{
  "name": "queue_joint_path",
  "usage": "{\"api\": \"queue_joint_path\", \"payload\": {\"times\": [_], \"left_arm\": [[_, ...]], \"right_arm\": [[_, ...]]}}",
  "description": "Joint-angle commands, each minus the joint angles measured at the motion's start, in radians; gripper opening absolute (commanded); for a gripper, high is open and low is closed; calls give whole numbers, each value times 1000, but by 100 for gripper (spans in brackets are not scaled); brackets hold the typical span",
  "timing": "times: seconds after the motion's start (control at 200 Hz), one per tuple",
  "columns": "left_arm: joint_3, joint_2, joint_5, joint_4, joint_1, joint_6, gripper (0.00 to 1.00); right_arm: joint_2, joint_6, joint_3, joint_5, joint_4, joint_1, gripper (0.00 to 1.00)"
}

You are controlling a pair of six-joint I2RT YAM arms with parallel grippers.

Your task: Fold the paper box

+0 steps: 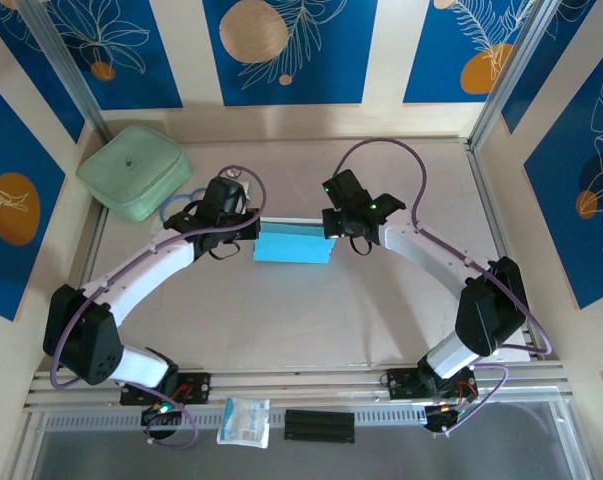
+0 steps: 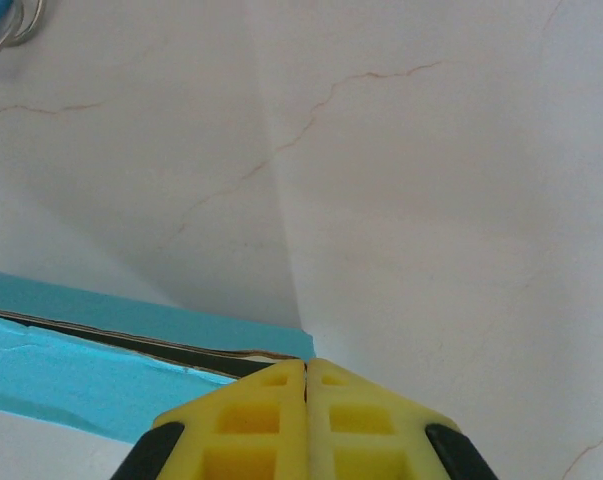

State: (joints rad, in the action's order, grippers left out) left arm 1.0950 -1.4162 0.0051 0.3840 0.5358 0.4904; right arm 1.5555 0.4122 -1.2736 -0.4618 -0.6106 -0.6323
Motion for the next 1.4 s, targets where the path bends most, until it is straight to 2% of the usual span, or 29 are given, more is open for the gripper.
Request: {"api": "queue_joint_path", "payload": {"times": [0.0,0.365,0.72,1.05,1.291,1.396], "left_arm": [[-42,11,51,-79,37,43,2],[-92,13,44,-80,55,93,2],[-78,7,27,-82,64,94,2],[-80,2,19,-85,76,105,2],[-83,6,12,-85,86,114,2],[-81,10,9,-84,90,114,2]], "right_arm": [[-21,29,57,35,80,-48,0],[-3,243,76,-74,-11,-91,0],[-29,389,0,-10,-114,-60,0],[-53,513,106,122,-98,9,0],[-59,577,125,139,-119,5,0],[-60,567,113,84,-159,-12,0]]}}
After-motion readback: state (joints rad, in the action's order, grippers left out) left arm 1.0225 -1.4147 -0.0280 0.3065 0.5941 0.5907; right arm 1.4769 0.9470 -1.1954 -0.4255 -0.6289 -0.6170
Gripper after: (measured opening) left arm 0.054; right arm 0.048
